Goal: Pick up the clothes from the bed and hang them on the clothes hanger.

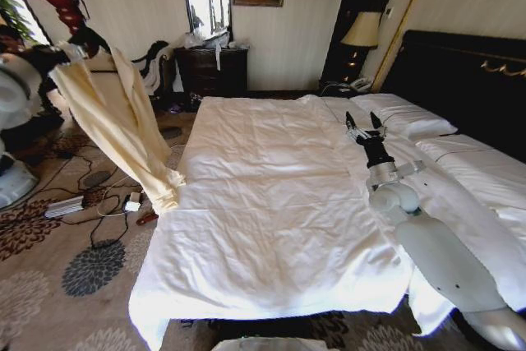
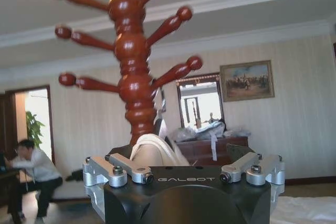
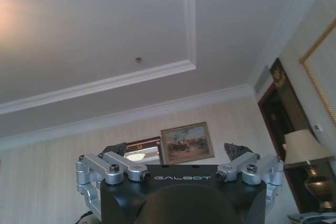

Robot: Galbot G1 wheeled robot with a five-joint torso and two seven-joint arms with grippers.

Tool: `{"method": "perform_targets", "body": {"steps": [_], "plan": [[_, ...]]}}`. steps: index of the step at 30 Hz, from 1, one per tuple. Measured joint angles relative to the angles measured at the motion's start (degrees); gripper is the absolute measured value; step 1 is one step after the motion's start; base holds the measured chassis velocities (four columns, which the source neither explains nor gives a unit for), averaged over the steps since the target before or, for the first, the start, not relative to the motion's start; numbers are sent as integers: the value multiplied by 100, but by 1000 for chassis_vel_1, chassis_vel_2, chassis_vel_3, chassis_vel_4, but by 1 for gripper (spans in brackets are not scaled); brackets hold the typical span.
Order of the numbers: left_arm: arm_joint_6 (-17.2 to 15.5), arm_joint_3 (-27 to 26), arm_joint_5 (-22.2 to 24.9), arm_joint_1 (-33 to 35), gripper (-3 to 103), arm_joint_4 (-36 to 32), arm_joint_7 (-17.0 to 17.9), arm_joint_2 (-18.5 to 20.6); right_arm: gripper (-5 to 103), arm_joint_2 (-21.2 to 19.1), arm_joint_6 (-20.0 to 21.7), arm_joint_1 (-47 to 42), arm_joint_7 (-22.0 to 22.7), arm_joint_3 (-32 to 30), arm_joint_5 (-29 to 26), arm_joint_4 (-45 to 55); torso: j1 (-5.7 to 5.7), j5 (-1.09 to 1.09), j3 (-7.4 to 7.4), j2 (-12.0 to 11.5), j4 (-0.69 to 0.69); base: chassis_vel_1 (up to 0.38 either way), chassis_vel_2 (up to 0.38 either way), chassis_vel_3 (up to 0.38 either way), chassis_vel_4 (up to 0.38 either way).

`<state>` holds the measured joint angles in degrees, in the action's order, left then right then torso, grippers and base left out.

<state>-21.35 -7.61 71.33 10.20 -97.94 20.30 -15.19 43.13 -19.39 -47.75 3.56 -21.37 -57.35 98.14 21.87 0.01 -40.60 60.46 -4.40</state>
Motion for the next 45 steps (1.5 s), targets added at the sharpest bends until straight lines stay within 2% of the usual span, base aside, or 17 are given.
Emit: {"method": "perform_targets", "body": {"steps": [3, 5, 9, 11, 19, 23, 24, 27, 29, 30, 32, 33, 35, 36, 39, 42, 45], "plan": [[113, -8, 186, 124, 100, -438, 387, 124, 100, -85, 168, -313, 204, -290, 84, 192, 0, 2, 0, 0, -1, 0, 0, 0, 0], [180, -8, 300, 154, 100, -803, 629, 111, 100, -178, 342, -669, 528, -700, 158, 456, -1, -2, 1, 1, -17, 0, 0, 0, 0], [170, 50, 315, 92, 100, -779, 689, 6, 100, -123, 349, -730, 638, -756, 272, 484, -1, 6, 1, 0, -7, 0, 0, 0, 0], [110, 107, 297, 78, 100, -598, 698, -88, 100, -75, 341, -753, 642, -730, 338, 514, 2, -5, -1, -1, -1, 0, 0, 0, 0], [-59, 12, 626, 274, 100, -839, 956, -154, 100, -53, 289, -1084, 580, -922, 416, 637, 2, 3, -1, -1, -9, 0, 0, 0, 0], [-66, -347, 769, 835, 100, -1221, 1101, -159, 100, -24, 335, -2034, 624, -1617, 559, 1094, 1, -1, -1, 0, -1, 0, 0, 0, 0], [-6, -628, 790, 1188, 100, -1392, 1236, -172, 100, 40, 354, -2394, 846, -1814, 744, 1281, 0, -6, 0, 0, -13, 0, 0, 0, 0], [264, -1276, 698, 1922, 100, -1708, 1464, -231, 100, 194, 310, -2764, 1133, -1949, 1013, 1508, 0, 6, 1, 0, -16, 0, 0, 0, 0], [549, -2035, 481, 3169, 100, -2111, 1776, -497, 100, 425, 287, -3129, 1318, -2045, 1296, 1842, -1, 4, 0, 0, -4, 0, 0, 0, 0], [601, -2347, 380, 3766, 100, -2315, 1911, -676, 100, 523, 285, -3265, 1377, -2070, 1452, 1982, 0, -9, 0, 0, -4, 0, 0, 0, 0], [629, -2546, 286, 4139, 100, -2430, 1966, -788, 100, 589, 293, -3362, 1434, -2079, 1578, 2075, 1, -11, 0, 0, -6, 0, 0, 0, 0], [705, -2951, -2, 4850, 100, -2637, 1976, -1049, 100, 733, 357, -3577, 1576, -2094, 1856, 2254, 1, -6, 0, 0, -5, 0, 0, 0, 0], [771, -3446, -511, 5748, 100, -2821, 1751, -1465, 100, 902, 421, -3858, 1732, -2101, 2208, 2436, -1, 3, 1, 1, -6, 0, 0, 0, 0], [771, -3446, -511, 5748, 100, -2821, 1751, -1465, 100, 902, 421, -3858, 1732, -2101, 2208, 2436, -1, 3, 1, 1, -6, 0, 0, 0, 0], [945, -3983, -1510, 7036, 100, -3007, 1167, -2235, 100, 1156, 400, -4267, 1797, -2075, 2660, 2640, 0, -5, 0, 0, -5, 0, 0, 0, 0], [1067, -4111, -2025, 7453, 100, -3129, 882, -2626, 100, 1295, 338, -4434, 1793, -2067, 2888, 2723, -1, -2, 1, 1, -2, 0, 0, 0, 0], [1350, -4118, -3083, 7930, 100, -3441, 418, -3563, 100, 1640, 209, -4669, 1710, -2018, 3370, 2794, 0, 0, 0, 0, -10, 0, 0, 0, 0]]}}
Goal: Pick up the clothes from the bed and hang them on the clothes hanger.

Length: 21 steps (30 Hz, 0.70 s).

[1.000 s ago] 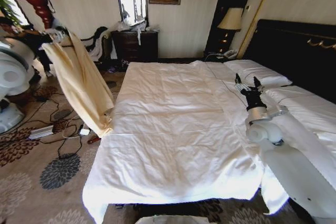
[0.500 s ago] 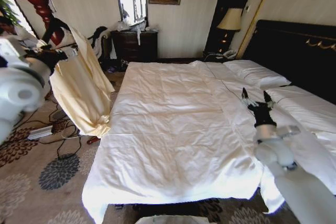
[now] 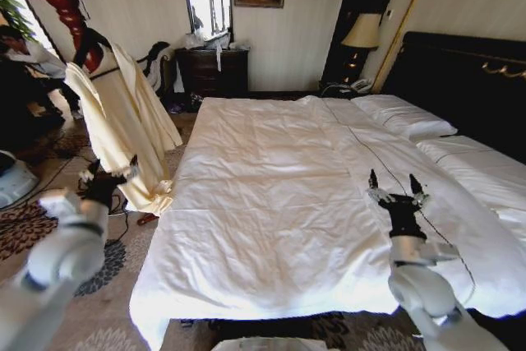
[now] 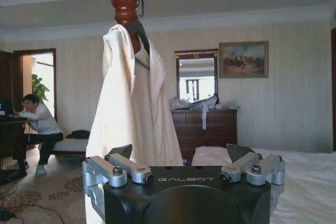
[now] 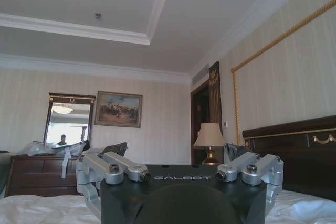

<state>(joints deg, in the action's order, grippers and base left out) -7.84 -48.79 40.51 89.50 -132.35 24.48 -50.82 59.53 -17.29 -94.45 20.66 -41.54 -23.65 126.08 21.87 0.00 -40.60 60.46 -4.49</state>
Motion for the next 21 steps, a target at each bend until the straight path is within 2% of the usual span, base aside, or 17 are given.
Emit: {"method": "perform_targets", "body": {"steps": [3, 4, 5, 7, 8, 10, 13, 21], "plan": [[165, 291, -828, 354, 100, -336, -219, -1018, 100, 623, -270, -185, -205, 135, 756, -51, 0, 0, 0, 0, 4, 0, 0, 0, 0], [165, 291, -828, 354, 100, -336, -219, -1018, 100, 623, -270, -185, -205, 135, 756, -51, 0, 0, 0, 0, 4, 0, 0, 0, 0], [219, 424, -1059, 462, 100, -394, -296, -1275, 100, 833, -343, -236, -273, 192, 940, -72, 0, 1, 0, 0, 4, 0, 0, 0, 0], [485, 893, -2022, 763, 100, -489, -529, -2150, 100, 1327, -441, -381, -405, 413, 1277, -86, 0, 0, 0, 0, 2, 0, 0, 0, 0], [485, 893, -2022, 763, 100, -489, -529, -2150, 100, 1327, -441, -381, -405, 413, 1277, -86, 0, 0, 0, 0, 2, 0, 0, 0, 0], [601, 1155, -2515, 894, 100, -525, -615, -2587, 100, 1460, -441, -424, -432, 501, 1338, -75, 0, 1, 0, 0, 5, 0, 0, 0, 0], [627, 1226, -2628, 914, 100, -533, -628, -2678, 100, 1487, -441, -429, -435, 520, 1343, -73, 0, 1, 0, 0, 1, 0, 0, 0, 0], [629, 1238, -2600, 893, 100, -529, -626, -2630, 100, 1468, -437, -417, -436, 523, 1317, -73, 2, 0, -1, 0, 3, 0, 0, 0, 0]]}}
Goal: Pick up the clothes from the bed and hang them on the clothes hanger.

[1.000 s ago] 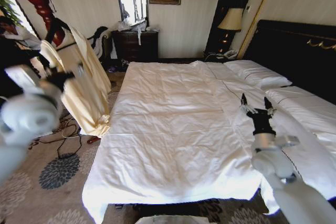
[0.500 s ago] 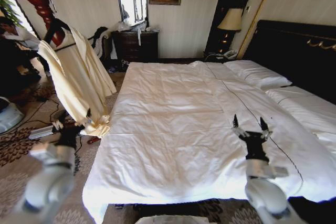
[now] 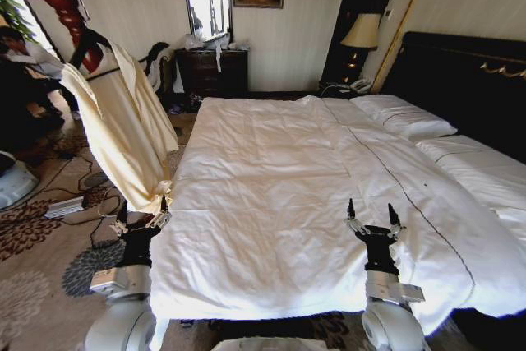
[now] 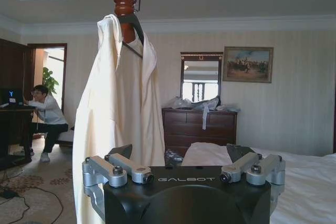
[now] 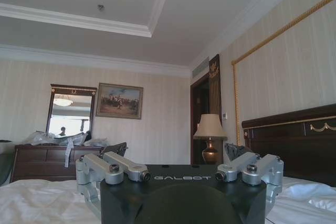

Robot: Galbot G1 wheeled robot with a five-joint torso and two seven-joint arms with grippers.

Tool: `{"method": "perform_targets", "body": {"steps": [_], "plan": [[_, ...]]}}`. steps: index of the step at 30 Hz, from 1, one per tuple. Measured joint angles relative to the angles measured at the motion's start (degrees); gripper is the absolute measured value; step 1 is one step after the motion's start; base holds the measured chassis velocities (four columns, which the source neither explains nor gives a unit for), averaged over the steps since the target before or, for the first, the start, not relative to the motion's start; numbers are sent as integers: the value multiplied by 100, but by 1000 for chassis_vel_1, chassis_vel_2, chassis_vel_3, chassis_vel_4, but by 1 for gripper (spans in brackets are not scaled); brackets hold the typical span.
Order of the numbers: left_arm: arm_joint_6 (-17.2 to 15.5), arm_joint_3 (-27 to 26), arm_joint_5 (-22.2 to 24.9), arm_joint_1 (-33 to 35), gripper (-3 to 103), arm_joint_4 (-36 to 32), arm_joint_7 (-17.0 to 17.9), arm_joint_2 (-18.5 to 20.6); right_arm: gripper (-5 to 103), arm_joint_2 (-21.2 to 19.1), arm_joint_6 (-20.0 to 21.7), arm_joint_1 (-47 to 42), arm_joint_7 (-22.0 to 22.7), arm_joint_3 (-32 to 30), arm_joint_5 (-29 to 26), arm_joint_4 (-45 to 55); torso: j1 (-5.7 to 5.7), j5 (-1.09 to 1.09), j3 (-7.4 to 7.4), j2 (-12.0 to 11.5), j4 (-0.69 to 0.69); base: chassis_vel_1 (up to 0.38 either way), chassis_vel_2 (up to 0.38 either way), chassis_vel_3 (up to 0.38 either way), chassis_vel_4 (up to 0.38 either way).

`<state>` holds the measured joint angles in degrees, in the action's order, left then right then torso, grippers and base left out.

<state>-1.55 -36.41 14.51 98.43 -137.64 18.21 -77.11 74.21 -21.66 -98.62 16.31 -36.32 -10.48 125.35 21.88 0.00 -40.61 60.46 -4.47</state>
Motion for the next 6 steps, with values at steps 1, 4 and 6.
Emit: {"method": "perform_targets", "body": {"steps": [1, 4, 6], "plan": [[0, 0, 7, -3, 100, 2, 0, 6, 100, -3, 1, 3, 0, 0, -4, 0, 0, 0, 0, 0, 0, 0, 0, 0, 0], [-3, 0, 28, -12, 100, 7, 5, 26, 100, -12, 4, 5, 0, -1, -16, 0, 0, 0, 0, 0, 0, 0, 0, 0, 0], [-8, 0, 37, -15, 100, 9, 7, 36, 100, -15, 5, 7, 0, -1, -20, 0, 0, 0, 0, -1, 0, 0, 0, 0, 0]]}}
